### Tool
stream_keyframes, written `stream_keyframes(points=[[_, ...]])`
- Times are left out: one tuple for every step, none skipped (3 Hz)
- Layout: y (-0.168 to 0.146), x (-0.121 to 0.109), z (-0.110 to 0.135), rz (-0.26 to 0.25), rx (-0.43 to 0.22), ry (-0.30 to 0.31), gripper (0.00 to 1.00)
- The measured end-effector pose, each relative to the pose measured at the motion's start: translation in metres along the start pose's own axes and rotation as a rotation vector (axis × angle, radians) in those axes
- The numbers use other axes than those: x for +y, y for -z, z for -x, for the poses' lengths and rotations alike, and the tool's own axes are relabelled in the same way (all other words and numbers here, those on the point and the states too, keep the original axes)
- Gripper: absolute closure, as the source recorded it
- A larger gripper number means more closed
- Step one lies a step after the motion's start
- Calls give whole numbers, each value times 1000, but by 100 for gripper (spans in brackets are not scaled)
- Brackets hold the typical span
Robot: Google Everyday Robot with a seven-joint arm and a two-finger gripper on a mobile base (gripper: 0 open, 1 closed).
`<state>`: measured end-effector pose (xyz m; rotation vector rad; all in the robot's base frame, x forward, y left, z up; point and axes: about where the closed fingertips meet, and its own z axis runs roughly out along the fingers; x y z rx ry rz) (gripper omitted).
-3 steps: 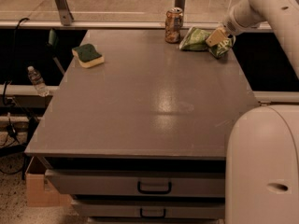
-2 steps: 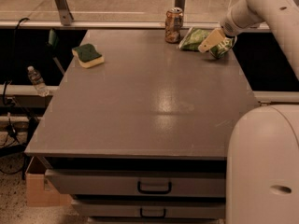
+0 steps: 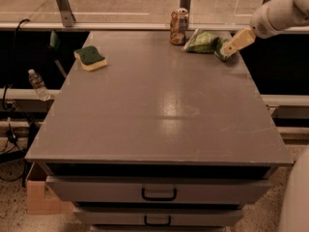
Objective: Move green jalapeno chip bag near orange can
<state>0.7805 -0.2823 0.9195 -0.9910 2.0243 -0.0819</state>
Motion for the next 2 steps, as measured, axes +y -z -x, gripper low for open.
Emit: stream_keyframes(points=[[81, 5, -21, 40, -86, 74, 0], [155, 18, -43, 74, -108, 193, 0]])
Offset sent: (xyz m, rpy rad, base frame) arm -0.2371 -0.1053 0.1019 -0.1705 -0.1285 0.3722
